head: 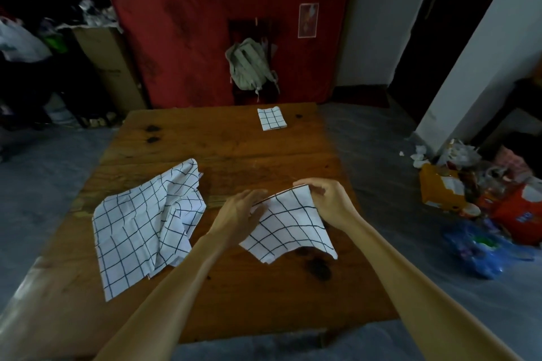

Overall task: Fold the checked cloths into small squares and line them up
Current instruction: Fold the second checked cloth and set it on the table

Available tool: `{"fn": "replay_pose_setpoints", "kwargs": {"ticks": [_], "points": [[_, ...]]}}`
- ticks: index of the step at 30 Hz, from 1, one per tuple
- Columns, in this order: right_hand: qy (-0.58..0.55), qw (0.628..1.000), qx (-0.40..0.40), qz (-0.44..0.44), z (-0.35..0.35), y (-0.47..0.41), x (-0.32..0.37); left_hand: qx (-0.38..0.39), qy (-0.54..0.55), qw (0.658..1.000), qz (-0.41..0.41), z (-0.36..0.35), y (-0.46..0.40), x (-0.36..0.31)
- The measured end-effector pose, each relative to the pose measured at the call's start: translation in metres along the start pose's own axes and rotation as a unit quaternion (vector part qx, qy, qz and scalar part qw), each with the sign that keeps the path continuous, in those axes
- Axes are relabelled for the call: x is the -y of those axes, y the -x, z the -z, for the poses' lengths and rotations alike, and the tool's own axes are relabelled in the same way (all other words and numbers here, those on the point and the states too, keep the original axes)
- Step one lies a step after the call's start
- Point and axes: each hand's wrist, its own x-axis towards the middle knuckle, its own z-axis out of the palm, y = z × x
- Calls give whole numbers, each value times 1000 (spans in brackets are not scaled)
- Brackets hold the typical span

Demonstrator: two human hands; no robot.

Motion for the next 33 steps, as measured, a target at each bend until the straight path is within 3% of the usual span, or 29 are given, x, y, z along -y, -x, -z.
{"fn": "replay_pose_setpoints", "kwargs": {"ticks": [4, 12, 19, 29, 33], "points": [[20, 999, 37, 26, -1, -6, 10, -26, 31, 999, -26, -3, -20, -38], [-69, 997, 11, 27, 18, -7, 18, -150, 61, 986, -36, 5, -29, -51], [40, 994, -29, 95, 5, -11, 20, -117, 69, 990, -25, 1, -28, -58], [-10, 994, -67, 82, 16, -13, 21, -78, 80, 992, 51, -5, -16, -35], [-52, 989, -121, 63, 18, -14, 19, -21, 111, 990, 84, -10, -11, -33]]}}
